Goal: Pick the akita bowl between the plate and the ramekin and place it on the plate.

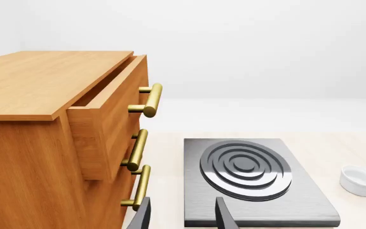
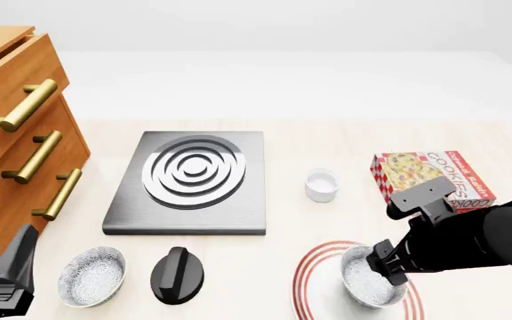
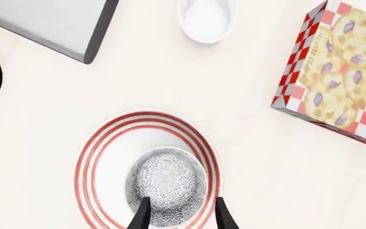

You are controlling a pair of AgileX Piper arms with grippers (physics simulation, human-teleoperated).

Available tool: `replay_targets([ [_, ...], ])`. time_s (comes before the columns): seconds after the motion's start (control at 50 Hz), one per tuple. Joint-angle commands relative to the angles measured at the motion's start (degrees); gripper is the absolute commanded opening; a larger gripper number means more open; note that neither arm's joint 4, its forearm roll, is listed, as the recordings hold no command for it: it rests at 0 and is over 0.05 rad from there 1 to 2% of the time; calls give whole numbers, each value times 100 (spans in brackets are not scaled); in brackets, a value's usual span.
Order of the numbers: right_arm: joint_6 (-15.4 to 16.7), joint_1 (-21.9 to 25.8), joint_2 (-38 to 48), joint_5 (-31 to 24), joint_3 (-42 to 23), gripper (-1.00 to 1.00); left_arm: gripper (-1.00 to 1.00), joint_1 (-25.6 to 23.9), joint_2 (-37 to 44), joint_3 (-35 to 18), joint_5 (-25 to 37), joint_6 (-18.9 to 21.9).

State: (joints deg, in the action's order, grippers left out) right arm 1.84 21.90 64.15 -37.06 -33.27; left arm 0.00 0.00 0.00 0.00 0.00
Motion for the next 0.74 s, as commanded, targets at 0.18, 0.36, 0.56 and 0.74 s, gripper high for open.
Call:
replay_targets([
  [0.18, 569, -547, -1305, -1572, -1350, 100, 100, 0, 0, 0, 0, 0],
  [0.36, 230, -664, -3358, -1592, -3139, 100, 100, 0, 0, 0, 0, 0],
  [0.56, -40, -1144, -4433, -1693, -3227, 100, 100, 0, 0, 0, 0, 0],
  [0.74, 210, -1332, -4702, -1758, -3439, 100, 100, 0, 0, 0, 0, 0],
])
